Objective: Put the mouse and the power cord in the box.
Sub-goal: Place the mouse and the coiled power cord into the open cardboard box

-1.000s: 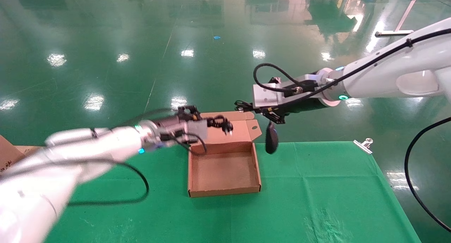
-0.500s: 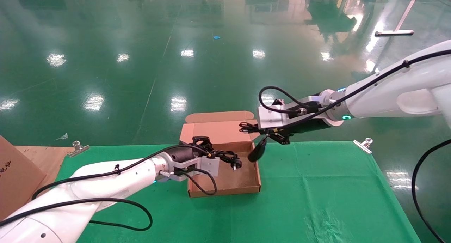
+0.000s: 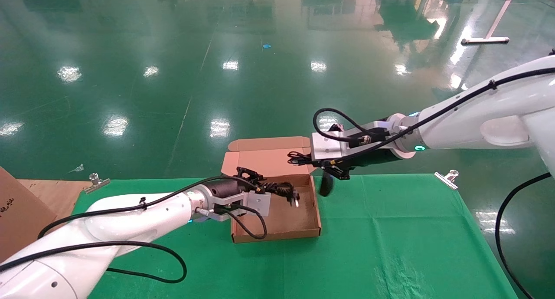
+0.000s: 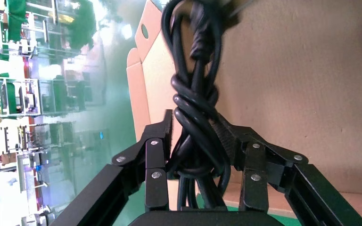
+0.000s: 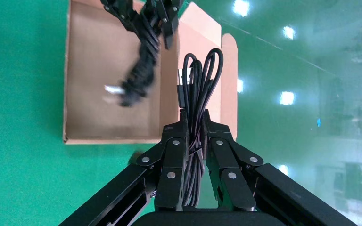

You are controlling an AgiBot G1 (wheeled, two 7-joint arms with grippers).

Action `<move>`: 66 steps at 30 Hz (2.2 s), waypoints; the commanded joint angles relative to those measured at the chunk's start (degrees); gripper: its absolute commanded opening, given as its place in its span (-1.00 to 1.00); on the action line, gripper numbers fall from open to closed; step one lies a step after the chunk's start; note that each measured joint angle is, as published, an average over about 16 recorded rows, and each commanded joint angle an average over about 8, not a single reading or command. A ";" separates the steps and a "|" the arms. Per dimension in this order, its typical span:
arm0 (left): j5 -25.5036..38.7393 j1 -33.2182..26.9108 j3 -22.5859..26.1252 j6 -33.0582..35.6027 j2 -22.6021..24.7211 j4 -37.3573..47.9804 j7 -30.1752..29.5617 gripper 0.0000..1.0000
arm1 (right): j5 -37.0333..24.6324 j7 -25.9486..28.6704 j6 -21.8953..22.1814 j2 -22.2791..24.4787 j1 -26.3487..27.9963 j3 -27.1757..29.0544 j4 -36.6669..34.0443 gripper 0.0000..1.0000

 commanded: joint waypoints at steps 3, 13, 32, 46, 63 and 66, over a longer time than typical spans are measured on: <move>-1.49 -0.19 1.27 -0.29 -0.01 0.17 0.32 1.00 | 0.50 0.38 -1.00 -0.10 0.26 -0.12 0.51 -1.00; -4.78 -0.72 4.02 -0.60 -0.13 0.66 1.08 1.00 | 2.49 2.37 -1.38 -0.73 -0.30 -1.03 4.66 -1.00; -13.17 -4.90 -0.76 7.33 -9.81 9.33 9.42 1.00 | 10.83 13.97 14.58 -1.65 -10.34 -15.79 25.08 -1.00; -17.66 -4.48 -4.30 7.50 -11.00 14.26 13.65 1.00 | 15.38 20.24 23.56 -1.39 -12.20 -30.12 27.74 -0.61; -18.54 -4.75 -4.94 8.05 -10.79 15.76 15.05 1.00 | 15.45 19.98 25.86 -1.29 -13.19 -33.94 24.67 1.00; -18.46 -4.75 -4.88 8.01 -10.76 15.63 14.98 1.00 | 15.40 20.03 25.61 -1.24 -13.16 -33.61 24.80 1.00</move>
